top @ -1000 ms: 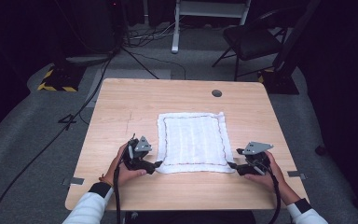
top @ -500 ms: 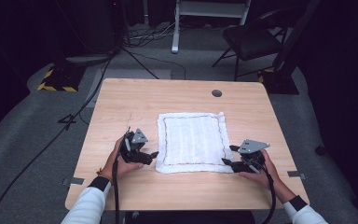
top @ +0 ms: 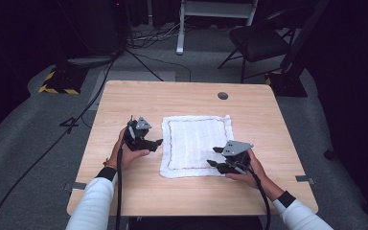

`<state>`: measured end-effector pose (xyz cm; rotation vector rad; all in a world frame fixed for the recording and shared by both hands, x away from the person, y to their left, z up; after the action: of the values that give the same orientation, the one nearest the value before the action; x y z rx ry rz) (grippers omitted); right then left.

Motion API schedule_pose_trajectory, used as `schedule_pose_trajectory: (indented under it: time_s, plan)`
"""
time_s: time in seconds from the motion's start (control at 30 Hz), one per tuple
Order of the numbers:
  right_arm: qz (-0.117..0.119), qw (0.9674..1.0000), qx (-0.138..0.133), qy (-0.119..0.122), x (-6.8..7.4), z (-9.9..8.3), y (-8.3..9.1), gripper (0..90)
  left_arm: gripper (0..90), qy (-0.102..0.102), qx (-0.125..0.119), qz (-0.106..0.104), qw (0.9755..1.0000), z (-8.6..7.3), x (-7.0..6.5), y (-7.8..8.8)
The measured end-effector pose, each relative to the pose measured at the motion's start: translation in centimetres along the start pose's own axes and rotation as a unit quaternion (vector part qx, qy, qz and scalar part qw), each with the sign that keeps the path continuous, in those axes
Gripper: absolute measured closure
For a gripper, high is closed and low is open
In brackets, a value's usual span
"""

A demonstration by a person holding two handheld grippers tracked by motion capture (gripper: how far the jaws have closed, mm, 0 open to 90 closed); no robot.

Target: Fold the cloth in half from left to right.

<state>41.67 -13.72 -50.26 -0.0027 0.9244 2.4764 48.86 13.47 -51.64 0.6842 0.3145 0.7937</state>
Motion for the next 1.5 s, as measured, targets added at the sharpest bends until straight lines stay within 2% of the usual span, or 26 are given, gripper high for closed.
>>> schedule_pose_trajectory:
  time_s: [0.17,0.27,0.33,0.37,0.5,0.53,0.57,0.63,0.8,0.83,0.87,0.93,0.97,1.03,1.13,1.23,1.33,1.43,1.5]
  plan:
    - [0.020,0.9996,-0.004,0.021,1.7,1.8,-1.7,48.4,20.8,-0.004,-0.008,0.013,0.9999,1.3,0.7,-0.8]
    - [0.032,0.9989,-0.004,0.033,2.7,2.6,-2.7,48.5,21.1,0.003,-0.002,0.006,1.0000,2.0,1.1,-1.7]
    - [0.036,0.9986,-0.004,0.038,3.0,2.9,-3.1,48.6,21.2,0.001,-0.001,0.010,1.0000,2.2,1.3,-2.0]
    - [0.046,0.9980,-0.003,0.044,3.7,3.4,-3.9,48.7,21.1,0.005,0.000,0.014,0.9999,2.8,1.6,-2.7]
    - [0.055,0.9970,-0.002,0.055,4.6,3.9,-4.9,48.7,21.2,0.009,0.003,0.021,0.9997,3.5,1.9,-4.0]
    - [0.065,0.9961,-0.002,0.060,5.3,4.4,-5.7,48.8,21.3,0.014,0.007,0.026,0.9996,3.7,2.1,-4.6]
    - [0.069,0.9958,-0.002,0.061,5.5,4.6,-6.0,48.8,21.4,0.016,0.009,0.039,0.9991,3.9,2.5,-5.5]
    - [0.076,0.9951,-0.004,0.064,6.1,5.0,-6.8,49.2,21.6,0.029,0.011,0.045,0.9985,4.1,2.8,-6.2]
    - [0.093,0.9931,-0.005,0.071,7.3,5.8,-8.0,49.0,21.2,0.041,0.020,0.064,0.9969,4.2,3.7,-7.5]
    - [0.100,0.9923,-0.006,0.073,7.9,6.2,-8.5,48.1,21.2,0.046,0.021,0.061,0.9969,4.2,3.9,-7.6]
    - [0.100,0.9923,-0.006,0.073,7.9,6.2,-8.5,48.1,21.2,0.054,0.018,0.059,0.9966,4.3,3.9,-7.8]
    - [0.105,0.9917,-0.006,0.074,8.4,6.3,-8.8,47.0,20.9,0.057,0.019,0.061,0.9963,4.5,4.0,-8.1]
    - [0.113,0.9906,-0.004,0.077,9.0,6.4,-9.2,46.1,20.7,0.056,0.021,0.062,0.9963,4.5,4.1,-8.2]
    - [0.115,0.9899,0.002,0.083,9.4,6.3,-9.5,45.4,20.6,0.064,0.025,0.060,0.9958,4.5,4.0,-8.8]
    - [0.125,0.9889,0.004,0.080,10.0,6.2,-10.0,43.6,20.4,0.064,0.039,0.066,0.9950,4.1,4.0,-9.6]
    - [0.119,0.9890,0.012,0.087,10.4,6.0,-10.5,43.0,17.8,0.077,0.032,0.061,0.9947,4.0,4.3,-9.7]
    - [0.116,0.9895,0.016,0.084,10.3,5.9,-10.7,43.0,17.3,0.076,0.032,0.061,0.9948,4.0,4.3,-9.7]
    - [0.100,0.9914,0.023,0.082,10.0,5.7,-11.0,45.6,17.1,0.073,0.035,0.059,0.9950,3.9,4.3,-9.7]
    - [0.099,0.9914,0.024,0.081,10.0,5.7,-11.0,45.8,19.8,0.070,0.031,0.057,0.9954,4.0,4.2,-9.7]
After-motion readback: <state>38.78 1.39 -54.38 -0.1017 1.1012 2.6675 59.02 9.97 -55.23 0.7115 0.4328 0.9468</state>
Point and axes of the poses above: each handheld gripper's, and its own axes: y roughly backward along the jaws, z roughly out of its top, x roughly to its left, the point moved 7 cm from there along -y, roughly forward along the jaws
